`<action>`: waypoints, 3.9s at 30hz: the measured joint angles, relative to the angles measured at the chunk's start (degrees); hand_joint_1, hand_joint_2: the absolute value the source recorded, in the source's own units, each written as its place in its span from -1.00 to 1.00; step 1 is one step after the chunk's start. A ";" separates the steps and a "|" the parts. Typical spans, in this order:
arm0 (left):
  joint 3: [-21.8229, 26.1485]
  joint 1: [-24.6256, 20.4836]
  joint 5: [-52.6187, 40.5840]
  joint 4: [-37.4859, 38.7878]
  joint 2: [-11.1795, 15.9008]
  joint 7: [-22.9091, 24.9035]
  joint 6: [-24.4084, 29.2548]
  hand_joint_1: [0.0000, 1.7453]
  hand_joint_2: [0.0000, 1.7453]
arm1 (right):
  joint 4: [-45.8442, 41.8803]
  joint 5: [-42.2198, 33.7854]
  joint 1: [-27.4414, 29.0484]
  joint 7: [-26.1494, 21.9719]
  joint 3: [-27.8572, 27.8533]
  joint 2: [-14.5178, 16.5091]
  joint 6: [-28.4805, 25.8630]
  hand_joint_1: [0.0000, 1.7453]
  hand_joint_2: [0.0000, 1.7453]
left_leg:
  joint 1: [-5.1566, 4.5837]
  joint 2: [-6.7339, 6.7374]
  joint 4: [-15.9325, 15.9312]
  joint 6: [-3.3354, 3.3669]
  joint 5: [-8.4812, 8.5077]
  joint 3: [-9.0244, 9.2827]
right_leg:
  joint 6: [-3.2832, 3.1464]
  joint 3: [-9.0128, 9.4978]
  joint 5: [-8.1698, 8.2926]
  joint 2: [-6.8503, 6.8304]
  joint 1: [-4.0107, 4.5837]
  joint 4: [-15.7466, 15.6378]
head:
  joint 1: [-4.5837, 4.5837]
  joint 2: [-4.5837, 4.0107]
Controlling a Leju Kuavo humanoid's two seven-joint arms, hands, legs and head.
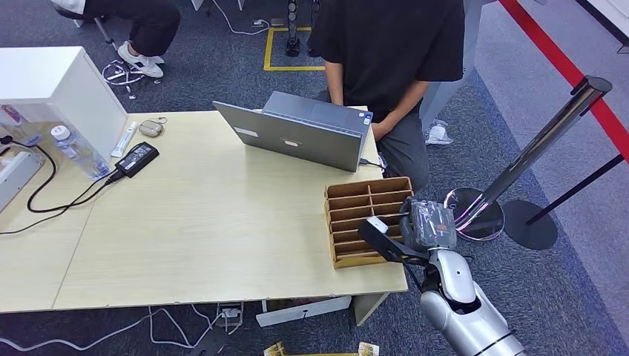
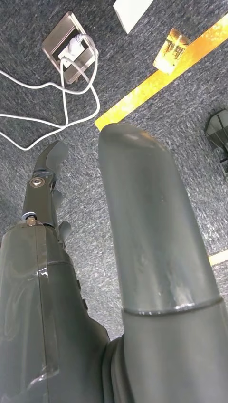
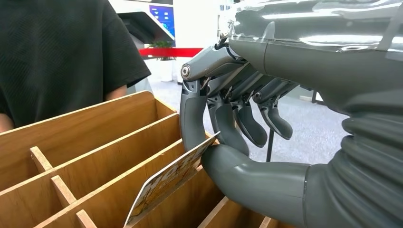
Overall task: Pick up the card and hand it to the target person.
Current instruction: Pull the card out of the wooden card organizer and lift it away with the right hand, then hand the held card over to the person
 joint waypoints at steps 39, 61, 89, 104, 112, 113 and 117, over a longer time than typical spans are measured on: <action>0.00 1.18 -0.15 0.00 0.10 -1.01 0.30 -1.00 -1.00 | -19.17 -19.74 0.12 -2.30 -7.32 -1.42 -8.31 1.00 1.00 | 0.00 0.01 0.00 0.00 0.00 0.00 | 0.00 0.00 0.00 0.01 0.00 0.00 | 0.00 0.00; -0.26 -1.74 -3.36 0.00 -0.63 1.66 -1.15 -1.00 -1.00 | 3.08 -33.59 -14.31 -5.61 -11.73 -1.33 -17.68 1.00 1.00 | 0.00 -0.02 0.01 0.00 0.00 -0.04 | 0.00 -0.02 0.00 -0.01 -0.01 0.01 | 0.00 0.00; -0.89 -2.45 -3.95 0.00 -1.27 1.92 -1.62 -1.00 -1.00 | 18.44 -32.00 -16.72 -9.40 -10.57 3.21 -18.74 1.00 1.00 | 0.00 -0.04 0.01 0.01 0.01 -0.06 | 0.00 -0.01 0.00 -0.06 0.00 0.02 | 0.01 0.01; -0.90 -2.49 -4.11 0.00 -1.27 1.92 -1.64 -1.00 -1.00 | 20.44 -33.85 -17.77 -9.90 -9.86 4.07 -19.50 1.00 1.00 | 0.00 -0.04 0.01 0.01 0.01 -0.05 | 0.00 -0.01 0.00 -0.06 0.00 0.03 | 0.00 -0.01; -0.90 -2.50 -4.11 0.00 -1.27 1.92 -1.68 -1.00 -1.00 | 20.48 -34.50 -18.23 -10.29 -9.85 4.52 -19.51 1.00 1.00 | 0.00 -0.04 0.01 0.01 0.01 -0.05 | 0.00 -0.01 0.00 -0.06 0.00 0.03 | 0.01 -0.01; -0.90 -2.50 -4.11 0.00 -1.27 1.92 -1.70 -1.00 -1.00 | 20.48 -34.58 -18.30 -10.34 -9.85 4.58 -19.51 1.00 1.00 | 0.00 -0.04 0.01 0.01 0.01 -0.05 | 0.00 -0.01 0.00 -0.06 0.00 0.03 | 0.01 -0.01; -0.90 -2.50 -4.13 0.00 -1.27 1.92 -1.73 -1.00 -1.00 | 20.48 -34.70 -18.46 -10.40 -9.81 4.82 -19.51 1.00 1.00 | 0.00 -0.04 0.01 0.01 0.01 -0.05 | 0.00 -0.01 0.00 -0.06 0.00 0.03 | 0.00 0.00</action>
